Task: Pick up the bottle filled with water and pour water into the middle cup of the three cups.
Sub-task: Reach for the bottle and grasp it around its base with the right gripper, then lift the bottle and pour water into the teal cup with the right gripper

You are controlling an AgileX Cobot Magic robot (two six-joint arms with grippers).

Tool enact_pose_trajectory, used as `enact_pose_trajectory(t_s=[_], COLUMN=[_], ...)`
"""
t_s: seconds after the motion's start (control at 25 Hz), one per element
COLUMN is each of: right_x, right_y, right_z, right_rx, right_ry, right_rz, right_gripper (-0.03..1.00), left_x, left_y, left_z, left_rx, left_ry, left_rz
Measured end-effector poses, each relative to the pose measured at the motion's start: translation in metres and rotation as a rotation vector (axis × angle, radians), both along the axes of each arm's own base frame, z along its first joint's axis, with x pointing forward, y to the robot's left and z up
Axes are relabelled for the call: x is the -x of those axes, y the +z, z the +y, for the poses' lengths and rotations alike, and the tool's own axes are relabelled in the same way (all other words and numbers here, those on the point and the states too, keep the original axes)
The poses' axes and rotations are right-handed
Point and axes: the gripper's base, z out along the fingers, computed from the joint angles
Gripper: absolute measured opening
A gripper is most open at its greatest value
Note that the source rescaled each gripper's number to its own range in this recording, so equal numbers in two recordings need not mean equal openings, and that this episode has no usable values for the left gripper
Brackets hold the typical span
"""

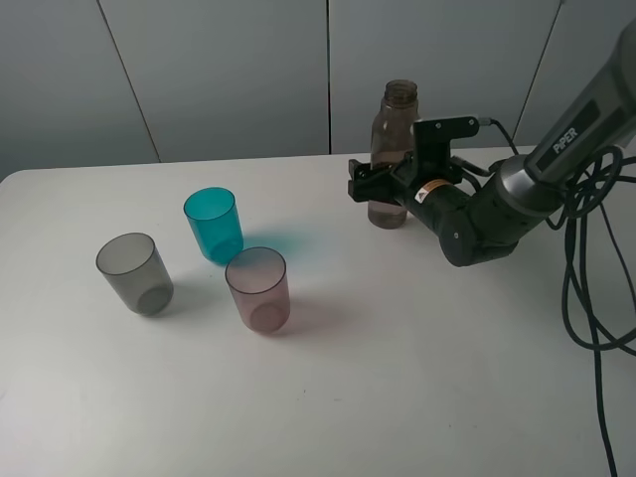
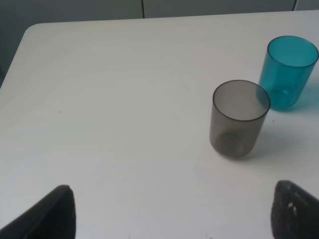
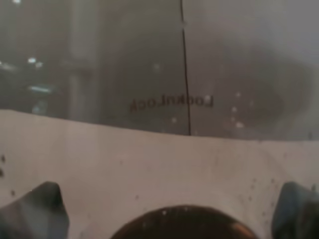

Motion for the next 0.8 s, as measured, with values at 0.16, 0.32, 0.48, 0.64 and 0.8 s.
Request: enact_pose_trajectory(t_s=[0.16,0.32,0.48,0.64,0.8], right_x=[-0.0003,-0.0003,-0.0007,-0.0007,-0.0006], right_y=[0.0012,0.0013,0.0012,0.0012,0.0013], right_z=[0.0000,0.0000,-0.0008,-0.0007,-0.0005], right_rx=[-0.007,-0.010,-0.013,-0.015,-0.016], right_ry=[-0.002,-0.002,-0.006,-0.006,-0.003], right_rz=[-0.012,-0.013,-0.010,-0.010,-0.010], right_gripper=[1.00,0.97,0.00,0.00,0.00], left_x=[0.0000,0.0000,0.0000,0.0000,0.0000], left_y=[0.0000,0.0000,0.0000,0.0000,0.0000], left_z=[0.0000,0.0000,0.0000,0.0000,0.0000], left_rx=[0.000,-0.004,-0.004,-0.004,-0.002], left_ry=[0.000,-0.002,-0.002,-0.002,-0.001], left_rz=[0.000,0.000,0.000,0.000,0.000])
